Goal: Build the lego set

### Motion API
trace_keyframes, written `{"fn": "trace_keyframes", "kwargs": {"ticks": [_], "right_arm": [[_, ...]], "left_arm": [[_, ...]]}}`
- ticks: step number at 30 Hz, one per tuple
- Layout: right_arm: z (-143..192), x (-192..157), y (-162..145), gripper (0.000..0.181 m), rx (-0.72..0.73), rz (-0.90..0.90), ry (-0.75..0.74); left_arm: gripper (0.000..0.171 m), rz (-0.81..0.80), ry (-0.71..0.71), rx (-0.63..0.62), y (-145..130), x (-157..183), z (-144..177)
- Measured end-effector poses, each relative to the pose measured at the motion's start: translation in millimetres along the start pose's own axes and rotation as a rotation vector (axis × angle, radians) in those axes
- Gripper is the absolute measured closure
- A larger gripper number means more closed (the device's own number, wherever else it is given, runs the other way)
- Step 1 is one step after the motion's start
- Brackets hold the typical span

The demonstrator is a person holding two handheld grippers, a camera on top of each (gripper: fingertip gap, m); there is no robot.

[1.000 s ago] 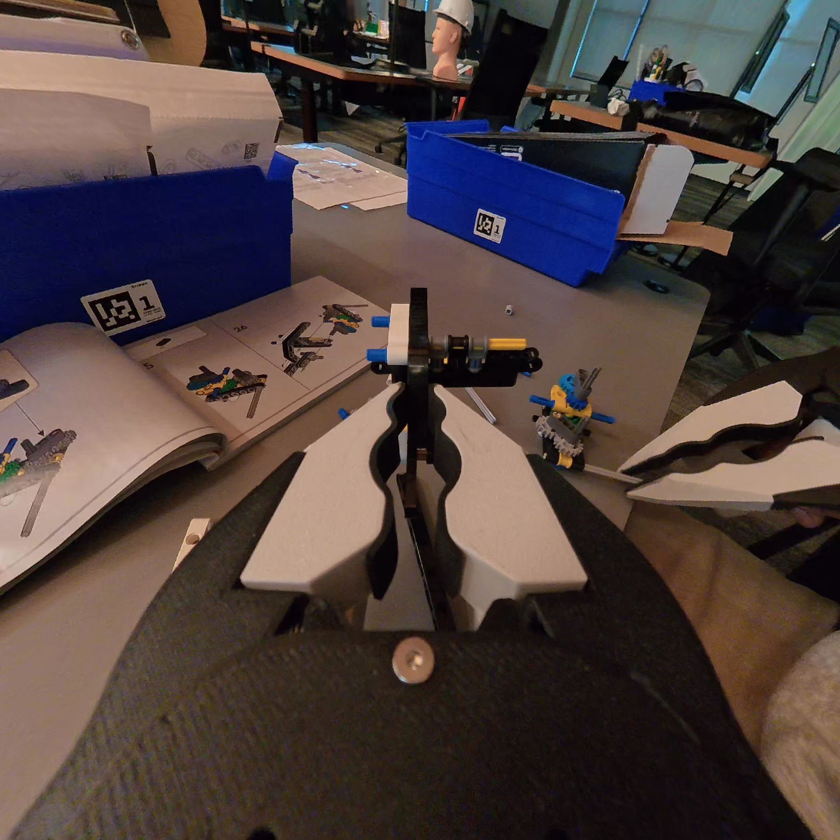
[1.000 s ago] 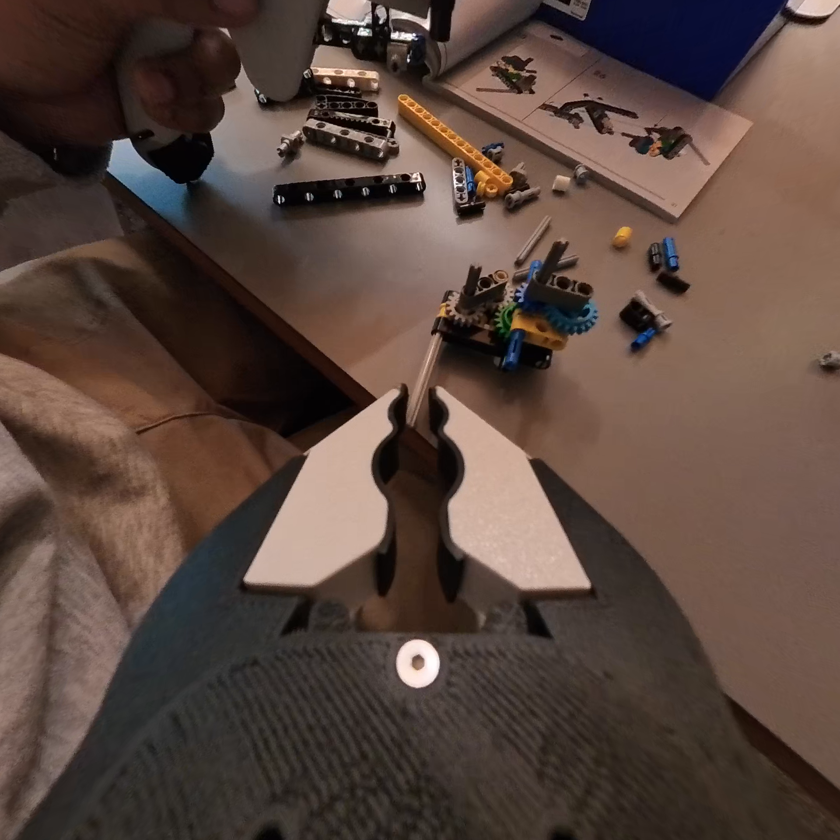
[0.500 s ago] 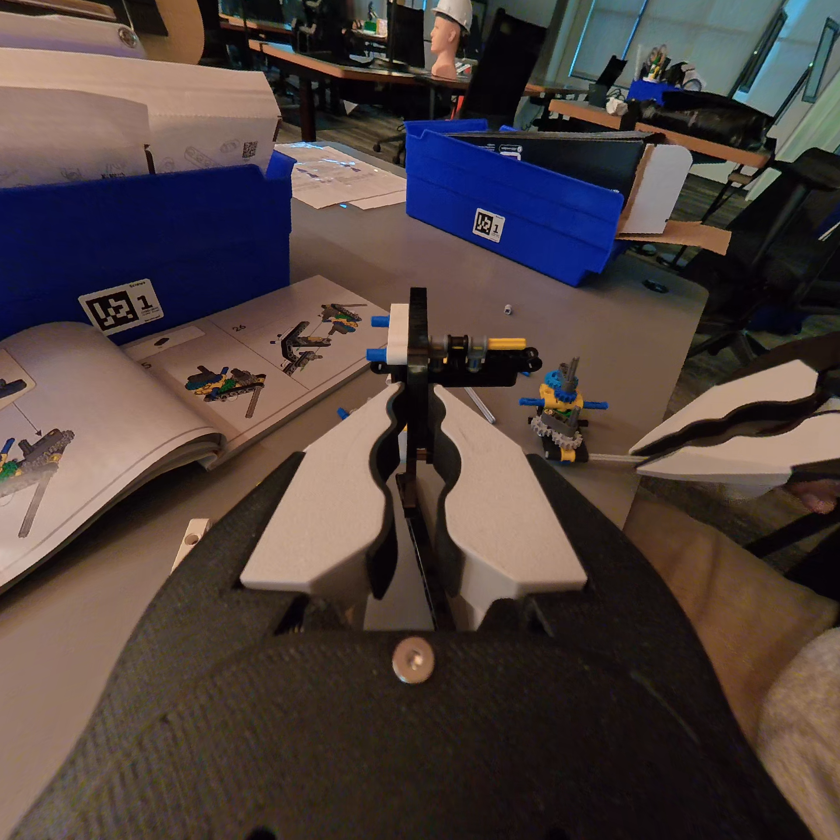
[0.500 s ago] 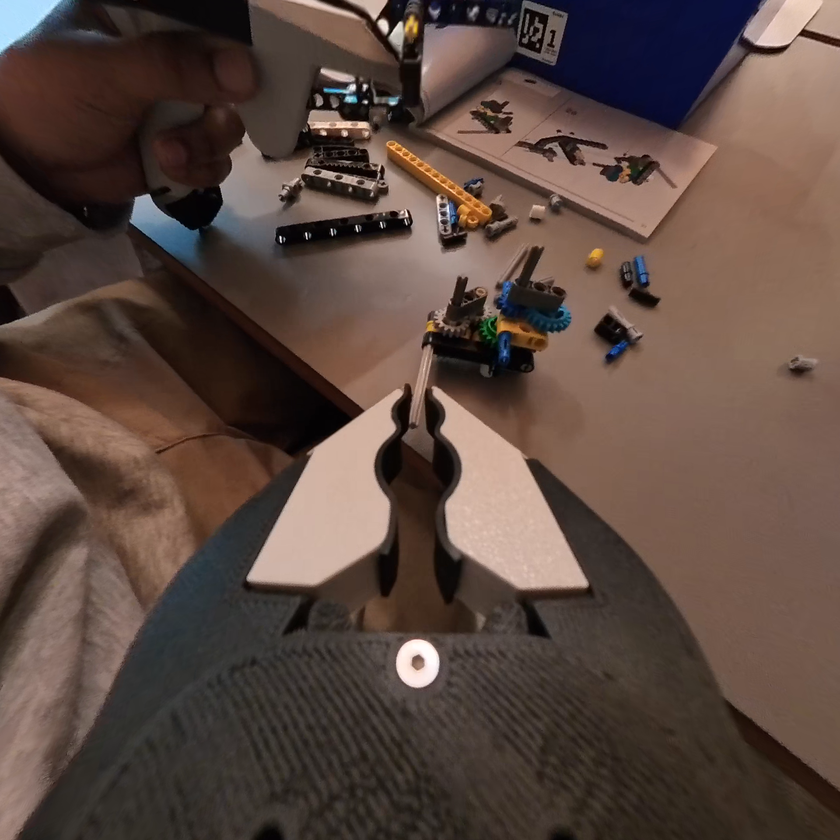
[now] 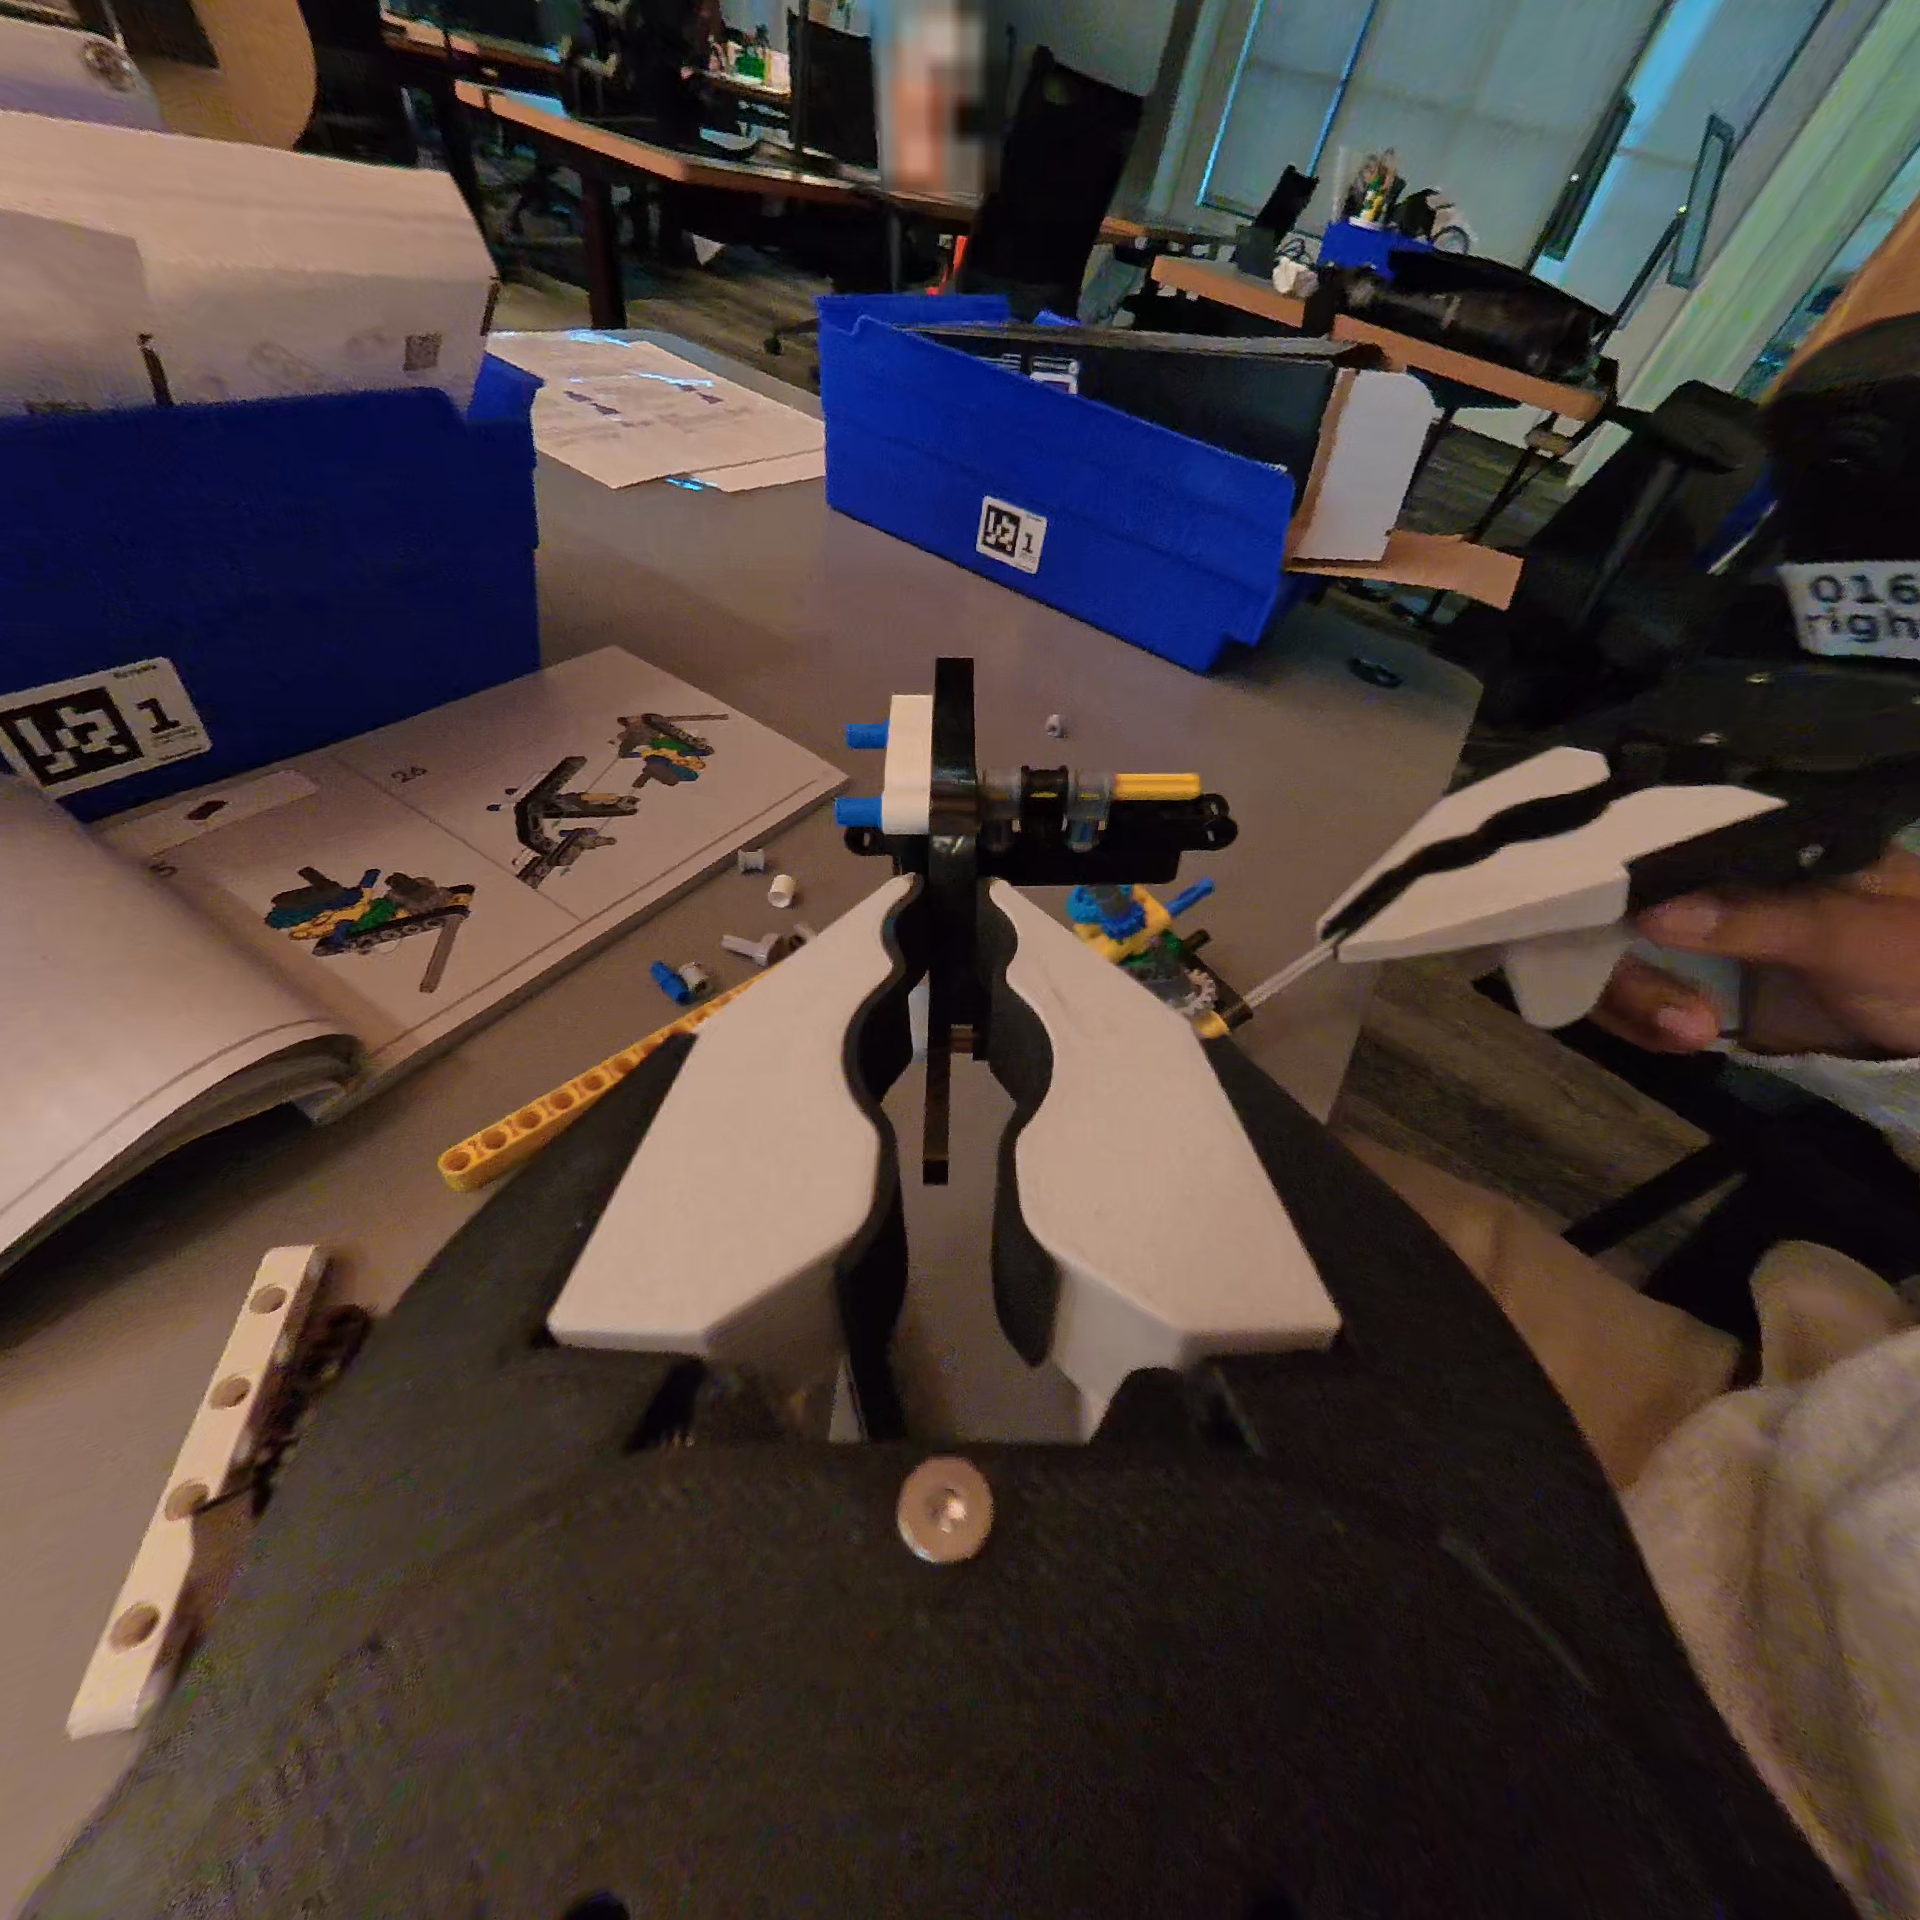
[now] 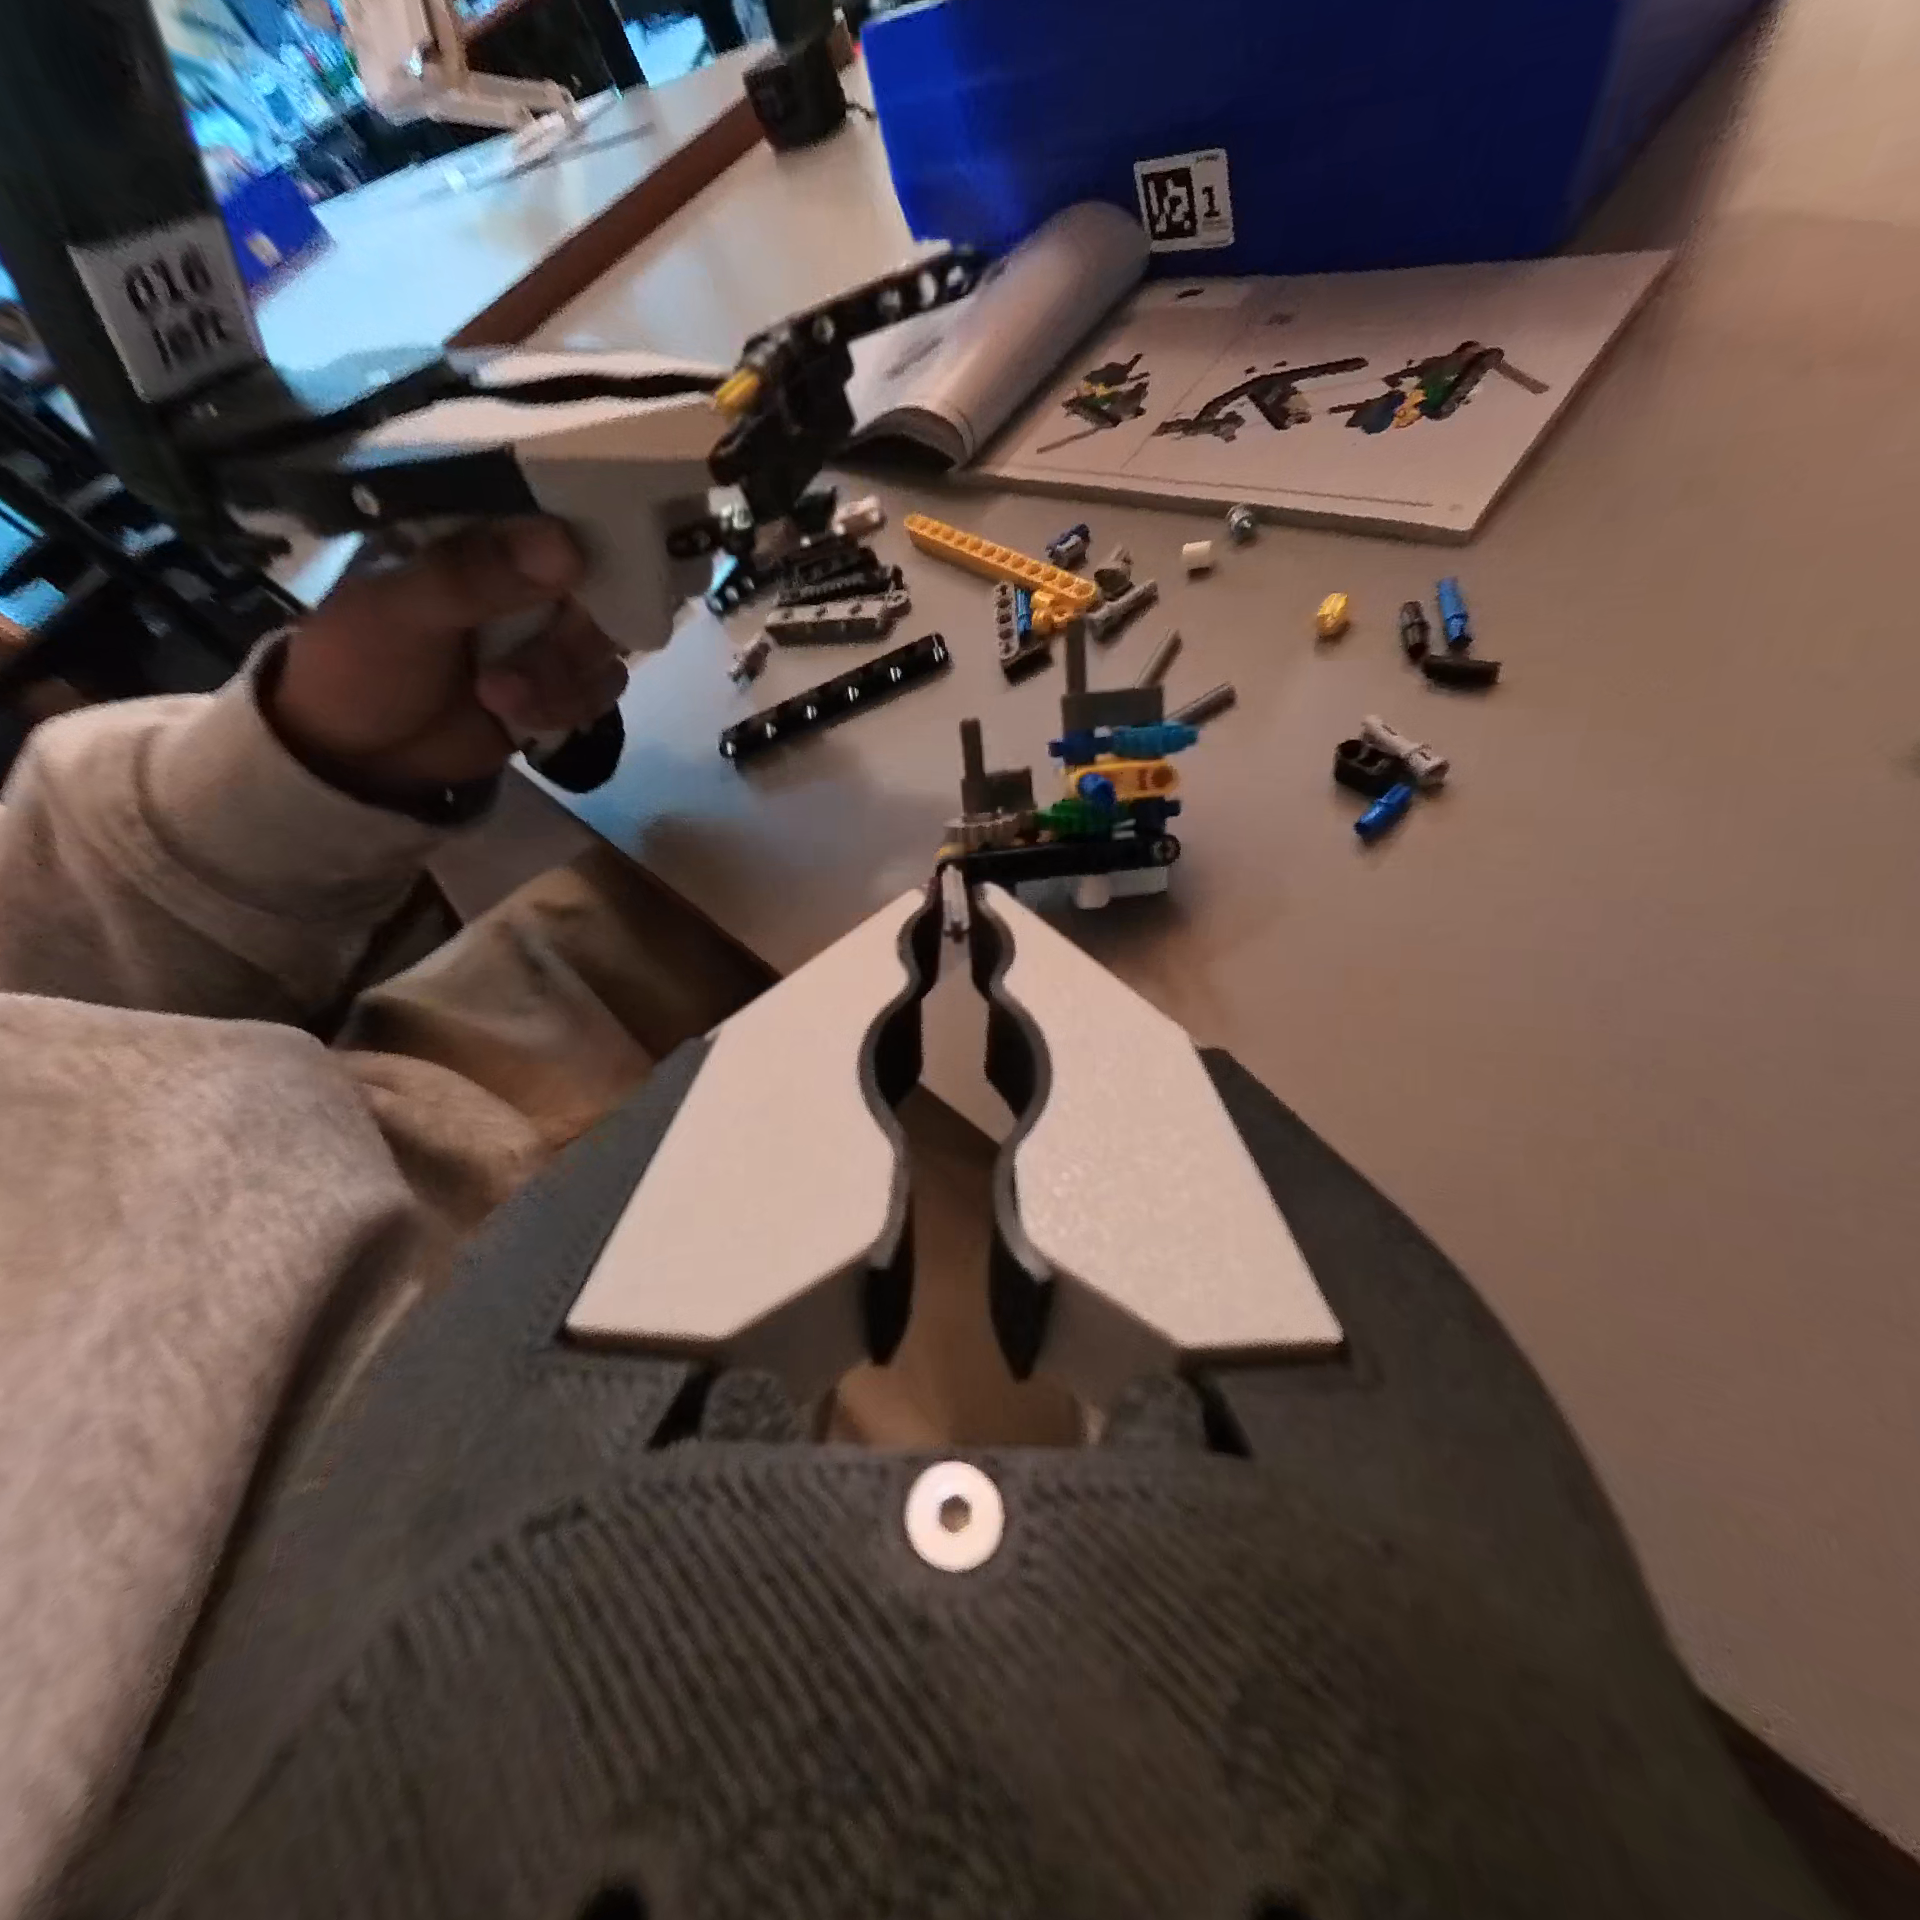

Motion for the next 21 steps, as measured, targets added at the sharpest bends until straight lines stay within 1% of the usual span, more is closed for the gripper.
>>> {"fn": "trace_keyframes", "kwargs": {"ticks": [4, 12, 21], "right_arm": [[2, 10, 9, 0.178, 0.035, -0.064, 0.051], [-3, 21, 24, 0.178, 0.023, -0.028, 0.065], [-9, 26, 22, 0.176, 0.027, -0.055, 0.085]], "left_arm": [[0.167, 0.027, -0.026, -0.002, -2, 5, -1], [0.167, 0.060, -0.040, -0.006, -5, 6, 0], [0.166, 0.075, -0.057, -0.026, -16, 17, -1]]}}
Point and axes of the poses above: each gripper's, where its closed fingertips meet, z back along the fingers, y out of its top, x = y × z across the jaws, the point moved 4 cm from there along z, back along the fingers, and after that the axes turned 5 degrees about z, right-handed, at the moved point
